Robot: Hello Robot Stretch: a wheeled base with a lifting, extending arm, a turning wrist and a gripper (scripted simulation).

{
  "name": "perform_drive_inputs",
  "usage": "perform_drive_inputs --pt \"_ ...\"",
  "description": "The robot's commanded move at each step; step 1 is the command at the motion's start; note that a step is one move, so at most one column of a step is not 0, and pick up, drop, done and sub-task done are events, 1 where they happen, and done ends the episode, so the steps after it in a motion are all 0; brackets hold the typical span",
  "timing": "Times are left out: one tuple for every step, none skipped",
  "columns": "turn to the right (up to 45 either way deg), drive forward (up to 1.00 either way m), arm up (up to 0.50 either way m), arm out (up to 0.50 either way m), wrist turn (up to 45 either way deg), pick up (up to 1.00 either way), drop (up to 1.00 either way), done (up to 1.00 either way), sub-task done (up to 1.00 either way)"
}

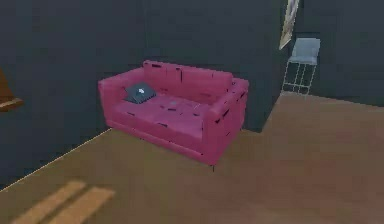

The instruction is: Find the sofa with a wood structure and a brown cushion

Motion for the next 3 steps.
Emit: perform_drive_inputs --pt "45.0 0.0 0.0 0.0 0.0 0.0 0.0 0.0 0.0" --pt "33.0 0.0 0.0 0.0 0.0 0.0 0.0 0.0 0.0" --pt "0.0 1.0 0.0 0.0 0.0 0.0 0.0 0.0 0.0"
